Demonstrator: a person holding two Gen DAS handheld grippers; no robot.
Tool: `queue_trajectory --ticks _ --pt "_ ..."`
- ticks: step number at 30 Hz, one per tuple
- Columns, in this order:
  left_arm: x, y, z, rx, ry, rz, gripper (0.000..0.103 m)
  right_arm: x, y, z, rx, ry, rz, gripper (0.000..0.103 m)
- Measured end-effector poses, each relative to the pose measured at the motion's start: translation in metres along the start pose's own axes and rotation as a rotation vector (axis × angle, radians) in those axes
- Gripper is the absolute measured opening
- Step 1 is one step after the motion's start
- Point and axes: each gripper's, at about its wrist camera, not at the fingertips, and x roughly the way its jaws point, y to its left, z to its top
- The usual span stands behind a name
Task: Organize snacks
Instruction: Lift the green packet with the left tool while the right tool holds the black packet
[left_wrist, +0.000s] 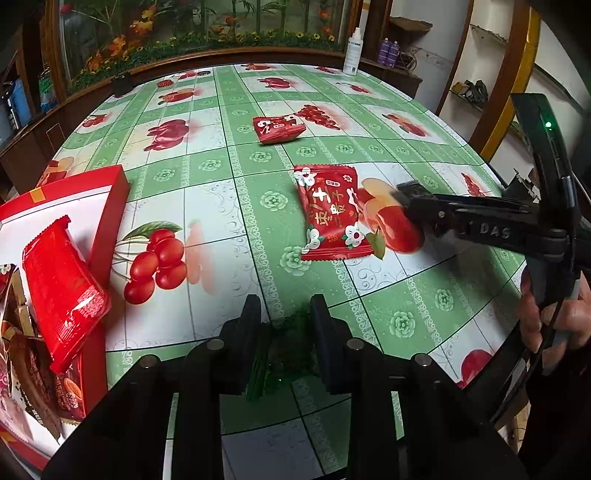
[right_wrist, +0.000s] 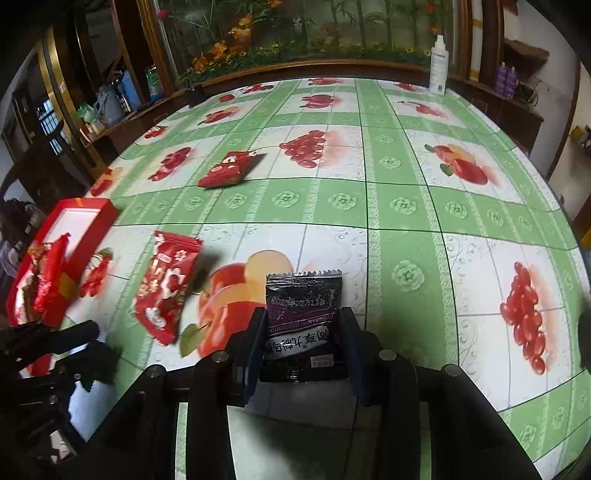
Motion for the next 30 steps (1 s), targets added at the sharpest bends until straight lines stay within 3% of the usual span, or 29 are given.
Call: queue_trajectory --ticks 6,13,16,18,28,30 --pt "-0.005 0.0 -0.005 0.035 -0.03 -0.018 0.017 -0.016 -0.009 -0.004 0.046 -0.027 0.055 0.04" --pt "-0.007 0.004 -0.01 0.036 -0.035 -0.033 0.021 -0.024 -0.005 -0.01 0.065 -0.043 0.109 0.04" --pt "-0.002 0.005 -0.013 0.027 -0.003 -0.029 0.04 -0.021 -0.004 -0.012 0.065 -0.032 0.106 0.04" --pt "-0.004 0.005 -0.016 0.017 -0.008 -0.038 0.061 -0.019 -0.004 -0.012 0.07 -0.027 0.106 0.04" --pt "-0.009 0.001 -0.025 0.051 0.004 -0.004 0.062 -0.014 -0.01 -0.013 0.082 -0.016 0.104 0.04" --pt "-0.01 -0.001 -0.028 0.068 0.01 0.004 0.068 -0.011 -0.011 -0.013 0.086 -0.01 0.105 0.04"
